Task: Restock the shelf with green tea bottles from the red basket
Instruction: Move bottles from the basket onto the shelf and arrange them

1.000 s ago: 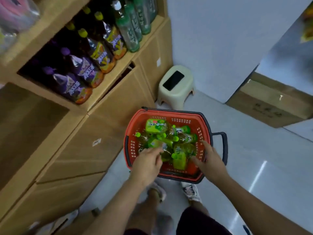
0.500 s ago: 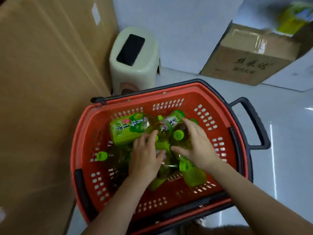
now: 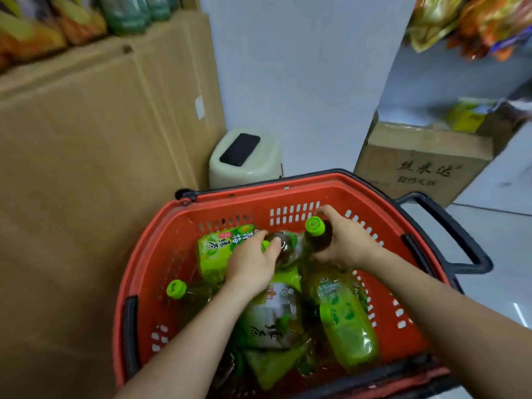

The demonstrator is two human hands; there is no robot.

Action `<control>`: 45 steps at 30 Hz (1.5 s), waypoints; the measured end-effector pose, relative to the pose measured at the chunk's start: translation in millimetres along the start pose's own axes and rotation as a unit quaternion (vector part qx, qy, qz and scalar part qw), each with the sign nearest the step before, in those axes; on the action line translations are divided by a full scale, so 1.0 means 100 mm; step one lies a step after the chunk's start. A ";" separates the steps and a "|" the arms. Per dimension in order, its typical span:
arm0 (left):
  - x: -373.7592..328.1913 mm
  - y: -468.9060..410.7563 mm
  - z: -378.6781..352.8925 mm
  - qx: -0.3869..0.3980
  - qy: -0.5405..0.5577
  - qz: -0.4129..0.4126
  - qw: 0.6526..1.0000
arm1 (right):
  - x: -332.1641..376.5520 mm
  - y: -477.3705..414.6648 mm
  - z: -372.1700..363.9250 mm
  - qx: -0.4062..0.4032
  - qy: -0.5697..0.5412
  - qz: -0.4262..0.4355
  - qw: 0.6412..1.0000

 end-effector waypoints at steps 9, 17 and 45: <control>-0.45 1.99 1.58 -0.302 0.037 -0.067 0.950 | 1.13 1.09 0.97 -0.160 -0.154 0.139 0.965; -0.29 4.34 2.71 -0.548 -0.043 -0.065 0.833 | 3.27 1.94 0.62 -0.039 -0.351 0.374 0.858; 1.22 4.74 4.14 -0.533 0.028 0.070 0.843 | 5.94 1.40 -0.69 -0.016 -0.151 0.392 0.907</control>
Point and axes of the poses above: each hand's wrist, its own y-axis away from the middle knuckle, its own z-axis out of the back of the hand, x = y × z, the point moved 7 cm from there along -y, towards the middle knuckle, and after that the axes turned 14 degrees about x, right-handed, at the moved point
